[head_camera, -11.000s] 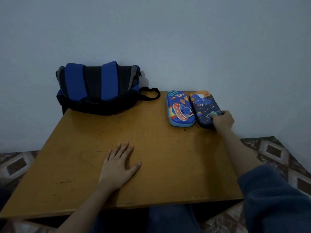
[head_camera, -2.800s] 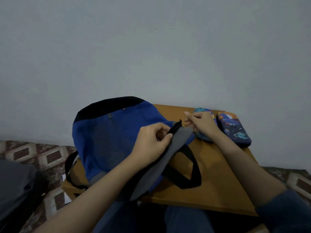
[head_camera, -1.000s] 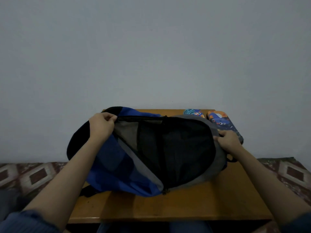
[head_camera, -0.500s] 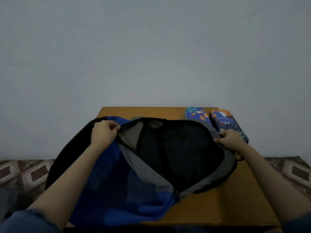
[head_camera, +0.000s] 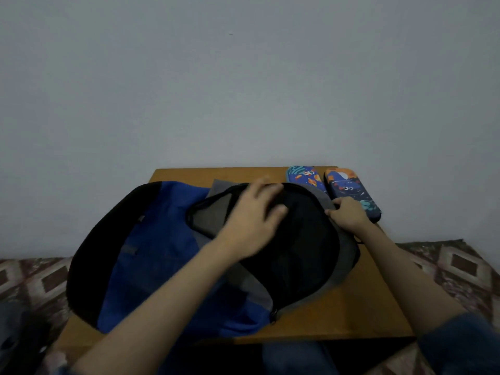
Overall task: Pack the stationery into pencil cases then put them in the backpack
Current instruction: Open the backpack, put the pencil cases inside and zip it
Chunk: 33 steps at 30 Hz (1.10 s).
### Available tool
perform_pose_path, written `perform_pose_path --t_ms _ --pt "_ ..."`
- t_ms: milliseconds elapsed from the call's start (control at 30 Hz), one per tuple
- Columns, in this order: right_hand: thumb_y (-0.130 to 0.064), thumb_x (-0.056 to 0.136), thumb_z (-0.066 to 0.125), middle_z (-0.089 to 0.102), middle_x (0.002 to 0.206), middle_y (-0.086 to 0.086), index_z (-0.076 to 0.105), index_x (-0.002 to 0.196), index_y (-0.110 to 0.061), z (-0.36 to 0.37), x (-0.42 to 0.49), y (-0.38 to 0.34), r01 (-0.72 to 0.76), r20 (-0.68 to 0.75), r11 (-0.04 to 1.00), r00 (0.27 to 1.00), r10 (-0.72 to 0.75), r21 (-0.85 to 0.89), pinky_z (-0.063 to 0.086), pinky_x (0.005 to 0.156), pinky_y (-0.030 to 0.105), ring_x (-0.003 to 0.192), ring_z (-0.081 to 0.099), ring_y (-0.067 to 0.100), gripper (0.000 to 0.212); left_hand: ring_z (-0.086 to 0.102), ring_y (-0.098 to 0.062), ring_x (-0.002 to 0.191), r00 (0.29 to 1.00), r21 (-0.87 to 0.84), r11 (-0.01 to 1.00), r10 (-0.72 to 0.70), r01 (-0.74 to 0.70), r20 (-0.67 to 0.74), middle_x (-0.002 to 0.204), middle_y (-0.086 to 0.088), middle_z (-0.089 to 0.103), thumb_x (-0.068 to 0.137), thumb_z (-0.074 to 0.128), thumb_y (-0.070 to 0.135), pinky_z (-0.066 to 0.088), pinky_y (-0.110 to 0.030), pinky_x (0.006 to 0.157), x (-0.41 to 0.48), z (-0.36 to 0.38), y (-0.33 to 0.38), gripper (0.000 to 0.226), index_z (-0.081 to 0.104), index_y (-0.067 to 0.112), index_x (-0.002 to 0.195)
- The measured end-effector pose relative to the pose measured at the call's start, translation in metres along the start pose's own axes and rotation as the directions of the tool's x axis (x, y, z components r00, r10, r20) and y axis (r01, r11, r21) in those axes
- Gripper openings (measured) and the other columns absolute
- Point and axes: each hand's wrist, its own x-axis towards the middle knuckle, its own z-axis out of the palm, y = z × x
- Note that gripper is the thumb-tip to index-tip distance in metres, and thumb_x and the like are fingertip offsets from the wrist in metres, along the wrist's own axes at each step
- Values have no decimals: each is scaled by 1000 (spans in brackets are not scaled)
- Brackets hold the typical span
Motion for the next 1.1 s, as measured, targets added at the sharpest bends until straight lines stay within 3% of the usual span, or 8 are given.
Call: perform_pose_path --t_ms 33,100,167,267,500,700,867,1100 --pt "-18 89 57 62 121 16 58 122 -5 0 -1 1 13 -7 1000 1000 -13 2 43 92 38 111 56 33 35 12 -24 144 981 29 999 -32 27 189 155 -8 16 94 45 40 7 -31 118 -6 11 3 52 40 16 140" --pt "-16 89 56 56 131 13 50 132 -12 0 -2 3 41 -24 999 999 -41 28 42 98 40 119 51 32 44 -18 -23 143 852 268 953 -256 143 457 156 5 -15 91 36 58 -1 -57 114 -18 26 -7 63 21 33 147" --pt "-16 89 54 50 138 11 42 139 -18 1 -2 4 71 -29 996 997 -70 44 40 101 41 126 46 31 52 -33 -25 137 797 462 866 -411 191 442 150 9 -32 85 29 70 -6 -68 105 -28 26 -29 74 1 40 147" --pt "-20 91 49 45 143 13 39 142 -25 4 -1 11 74 -20 997 997 -73 24 39 103 44 129 41 34 52 -39 -28 133 797 597 757 -521 266 306 145 7 -41 78 25 78 -8 -74 98 -38 19 -64 84 -18 44 141" --pt "-22 94 46 44 142 13 36 144 -24 14 2 15 49 -32 998 998 -50 -34 38 101 40 128 41 34 50 -35 -26 136 681 568 705 -663 425 312 150 4 -33 82 17 75 -16 -65 104 -58 21 -112 74 -15 44 142" --pt "-24 93 48 60 119 20 62 120 -12 12 4 24 -13 -328 1000 945 17 15 45 91 39 112 52 36 32 -14 -30 143 613 468 694 -713 548 340 158 -8 -2 84 2 71 -11 -54 113 -40 23 -110 75 12 33 148" --pt "-35 89 57 38 138 20 42 138 -18 6 11 38 -213 -278 968 945 170 -131 34 103 47 127 32 38 54 -3 -37 143 572 486 636 -765 600 295 157 -10 1 73 7 83 -1 -63 109 -33 31 -99 93 21 28 147" --pt "-51 83 61 15 150 25 17 149 -21 9 33 58 -279 -123 952 957 264 -128 25 109 54 134 20 44 85 0 -40 142 586 534 613 -772 582 248 157 -12 -3 77 27 81 4 -66 107 -32 41 -100 93 16 23 149"
